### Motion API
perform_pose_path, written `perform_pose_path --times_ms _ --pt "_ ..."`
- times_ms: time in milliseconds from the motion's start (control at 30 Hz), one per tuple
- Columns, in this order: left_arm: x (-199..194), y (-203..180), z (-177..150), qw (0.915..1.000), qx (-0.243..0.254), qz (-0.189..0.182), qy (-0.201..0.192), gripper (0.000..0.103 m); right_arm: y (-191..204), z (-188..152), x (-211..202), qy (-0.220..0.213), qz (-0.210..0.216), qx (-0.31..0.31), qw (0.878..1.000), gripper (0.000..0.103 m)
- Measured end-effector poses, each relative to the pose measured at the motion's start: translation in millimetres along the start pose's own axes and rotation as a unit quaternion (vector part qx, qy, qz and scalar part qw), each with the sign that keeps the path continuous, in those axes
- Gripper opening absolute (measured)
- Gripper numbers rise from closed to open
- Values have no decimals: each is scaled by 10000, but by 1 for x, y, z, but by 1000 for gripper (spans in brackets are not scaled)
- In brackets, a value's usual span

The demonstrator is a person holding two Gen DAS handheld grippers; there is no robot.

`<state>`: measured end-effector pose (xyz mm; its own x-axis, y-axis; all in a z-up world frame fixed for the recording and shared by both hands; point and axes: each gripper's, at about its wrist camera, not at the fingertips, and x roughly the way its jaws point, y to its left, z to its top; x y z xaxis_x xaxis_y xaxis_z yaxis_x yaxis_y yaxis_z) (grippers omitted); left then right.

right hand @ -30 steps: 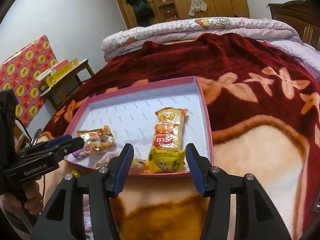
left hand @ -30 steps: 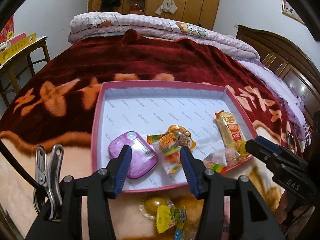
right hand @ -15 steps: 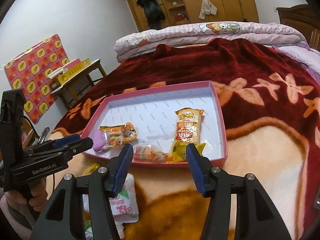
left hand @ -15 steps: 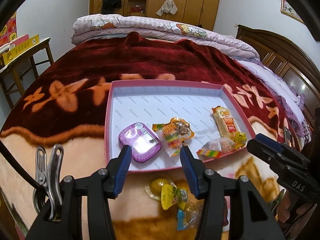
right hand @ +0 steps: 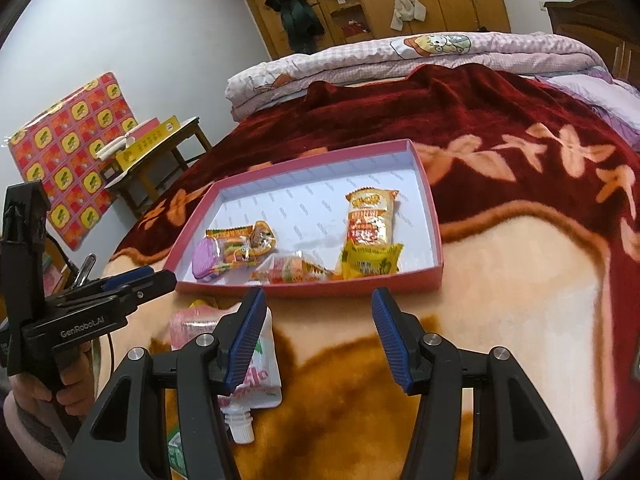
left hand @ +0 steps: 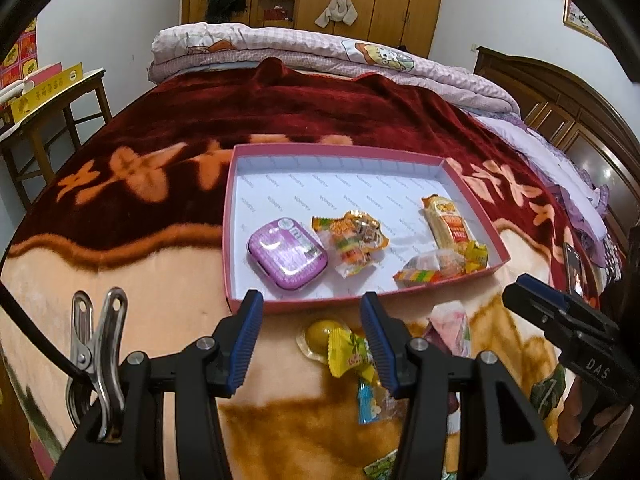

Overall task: Organize snacks
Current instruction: 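Withdraw both tools from the box toward the remaining snacks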

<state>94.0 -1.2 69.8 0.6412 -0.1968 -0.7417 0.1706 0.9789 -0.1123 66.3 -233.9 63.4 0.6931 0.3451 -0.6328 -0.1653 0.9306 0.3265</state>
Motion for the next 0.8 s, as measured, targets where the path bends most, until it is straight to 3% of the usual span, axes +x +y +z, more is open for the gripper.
perform_pose_path --times_ms 800 --pt "16 -17 -22 9995 199 -28 253 53 -18 -16 -11 307 -205 -130 9992 56"
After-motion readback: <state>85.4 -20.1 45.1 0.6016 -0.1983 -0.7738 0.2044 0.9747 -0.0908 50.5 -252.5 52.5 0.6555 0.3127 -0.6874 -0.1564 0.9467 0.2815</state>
